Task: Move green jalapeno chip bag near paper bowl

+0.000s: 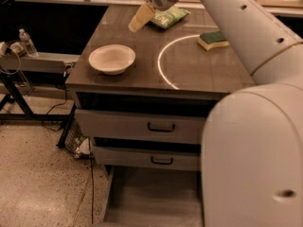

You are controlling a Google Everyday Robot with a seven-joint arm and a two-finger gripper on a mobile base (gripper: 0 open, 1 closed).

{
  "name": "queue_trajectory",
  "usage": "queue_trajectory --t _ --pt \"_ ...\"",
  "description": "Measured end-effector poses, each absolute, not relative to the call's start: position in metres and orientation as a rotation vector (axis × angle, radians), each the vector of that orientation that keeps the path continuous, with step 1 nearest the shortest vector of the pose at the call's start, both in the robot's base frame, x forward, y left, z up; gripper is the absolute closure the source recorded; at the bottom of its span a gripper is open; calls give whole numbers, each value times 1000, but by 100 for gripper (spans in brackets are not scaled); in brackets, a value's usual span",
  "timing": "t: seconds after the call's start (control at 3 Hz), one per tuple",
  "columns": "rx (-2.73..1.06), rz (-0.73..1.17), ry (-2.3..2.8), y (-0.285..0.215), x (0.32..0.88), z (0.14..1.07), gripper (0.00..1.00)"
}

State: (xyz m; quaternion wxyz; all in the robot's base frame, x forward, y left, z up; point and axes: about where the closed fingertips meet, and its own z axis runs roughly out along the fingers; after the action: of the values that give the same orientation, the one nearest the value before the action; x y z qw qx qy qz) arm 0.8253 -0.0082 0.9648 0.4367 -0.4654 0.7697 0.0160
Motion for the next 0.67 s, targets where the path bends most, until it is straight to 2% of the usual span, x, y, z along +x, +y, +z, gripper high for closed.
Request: queue_trajectory --t 0.33,0.67 --pt "-984 57 1921 -5 877 956 0" --pt "-951 68 1925 -5 885 954 0"
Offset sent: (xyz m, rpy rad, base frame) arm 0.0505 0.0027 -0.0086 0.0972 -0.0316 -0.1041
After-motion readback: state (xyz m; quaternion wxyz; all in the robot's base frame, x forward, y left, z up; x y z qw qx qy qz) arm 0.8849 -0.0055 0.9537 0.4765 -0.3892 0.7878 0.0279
